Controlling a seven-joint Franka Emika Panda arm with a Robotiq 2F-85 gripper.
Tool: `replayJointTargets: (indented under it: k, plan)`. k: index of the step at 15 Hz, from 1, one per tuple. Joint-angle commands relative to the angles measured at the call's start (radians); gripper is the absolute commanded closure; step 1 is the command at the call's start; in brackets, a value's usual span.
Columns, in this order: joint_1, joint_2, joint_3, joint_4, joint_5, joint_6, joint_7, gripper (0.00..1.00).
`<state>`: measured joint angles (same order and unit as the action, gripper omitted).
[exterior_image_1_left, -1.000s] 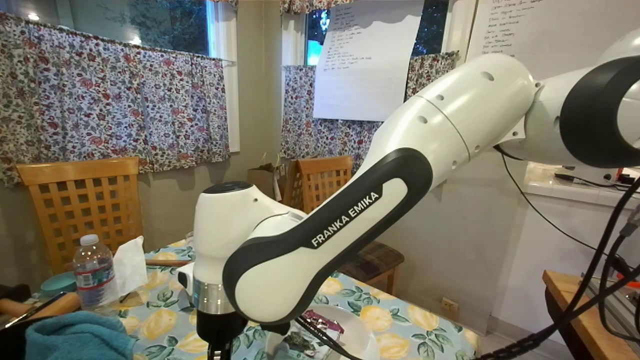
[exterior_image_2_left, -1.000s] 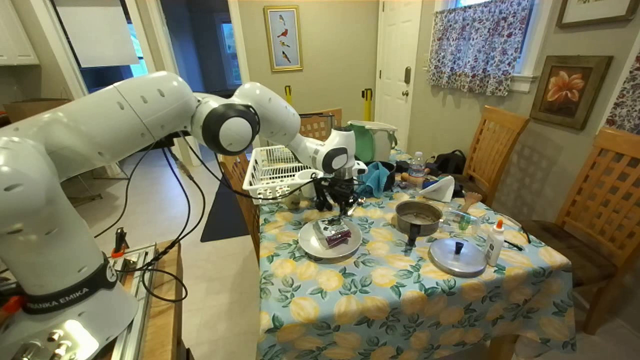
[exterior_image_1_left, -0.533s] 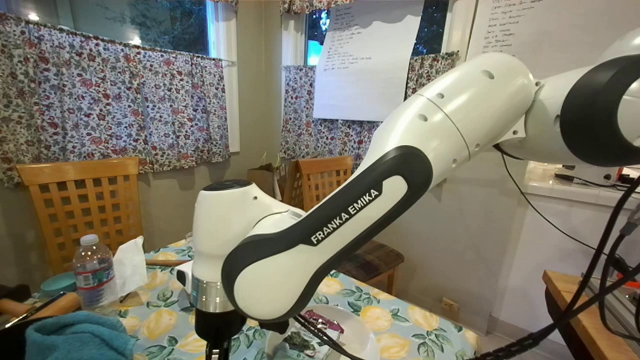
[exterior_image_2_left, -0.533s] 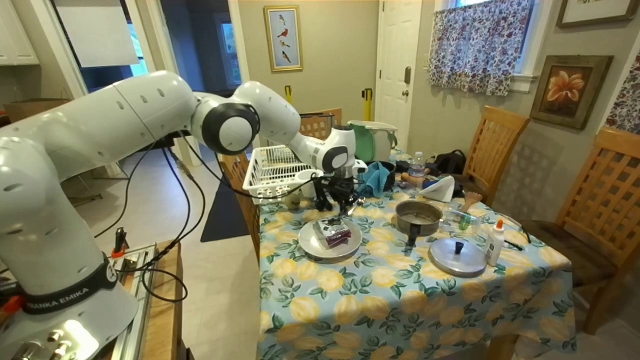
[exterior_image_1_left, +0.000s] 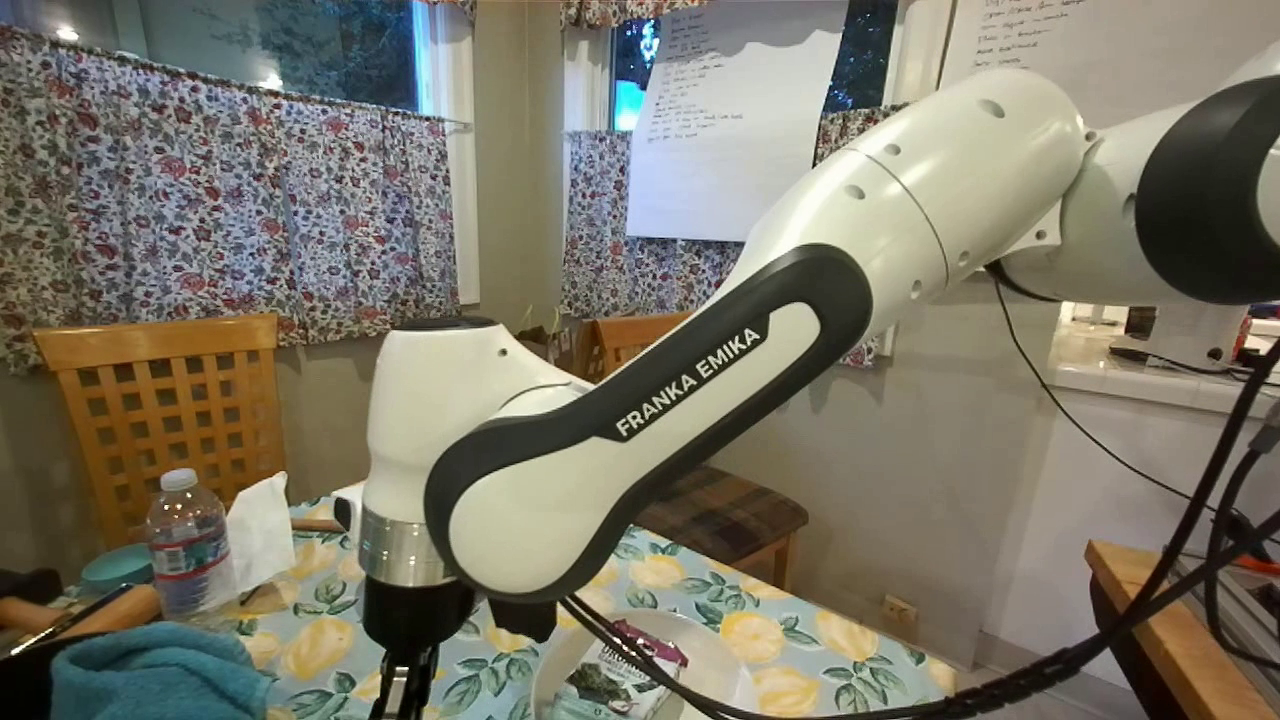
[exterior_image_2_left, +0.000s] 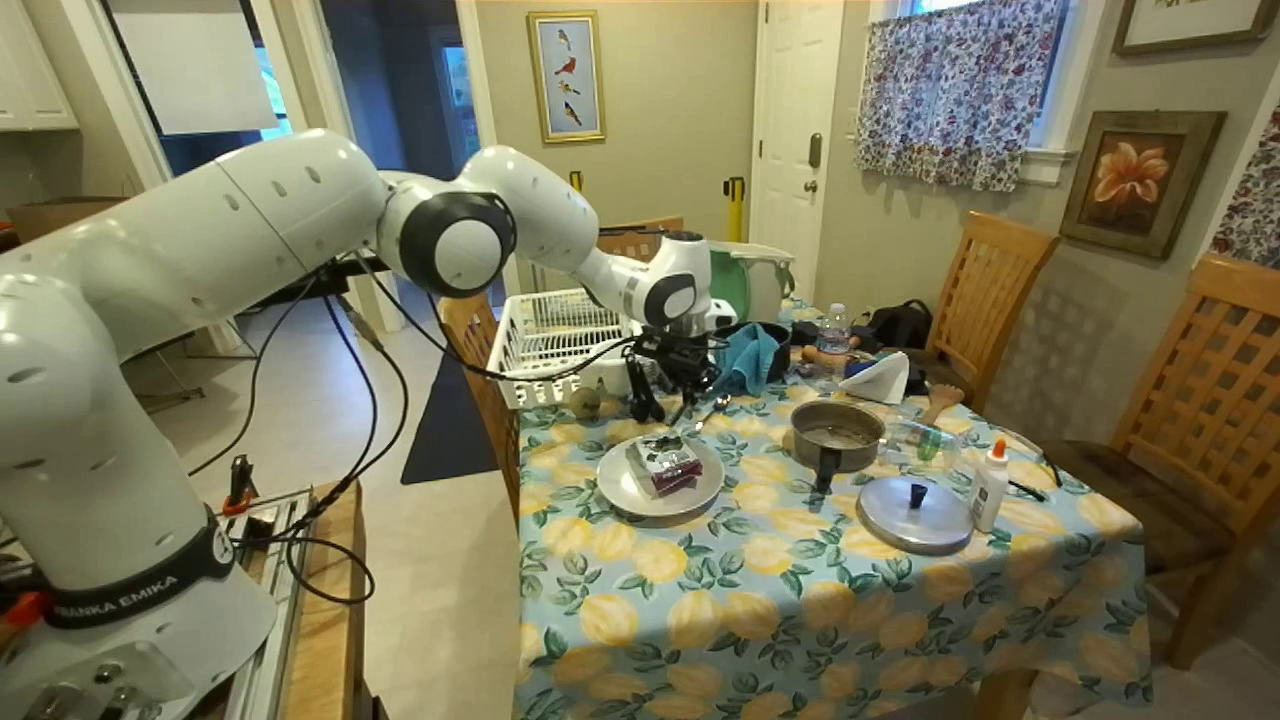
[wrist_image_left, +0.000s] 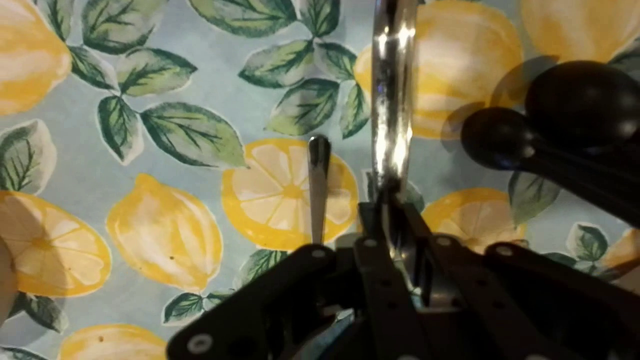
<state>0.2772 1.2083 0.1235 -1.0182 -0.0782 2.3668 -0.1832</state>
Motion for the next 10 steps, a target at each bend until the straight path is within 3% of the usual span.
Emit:
replayJointTargets:
  k: [1, 6, 10]
  plan:
    - [0.004, -0.068, -0.013, -0.077, 0.017, -0.005, 0.1, 0.96]
    - [0.004, -0.15, -0.033, -0.186, 0.02, 0.019, 0.283, 0.96]
    - [-0.001, -0.246, -0.045, -0.344, 0.023, 0.081, 0.427, 0.96]
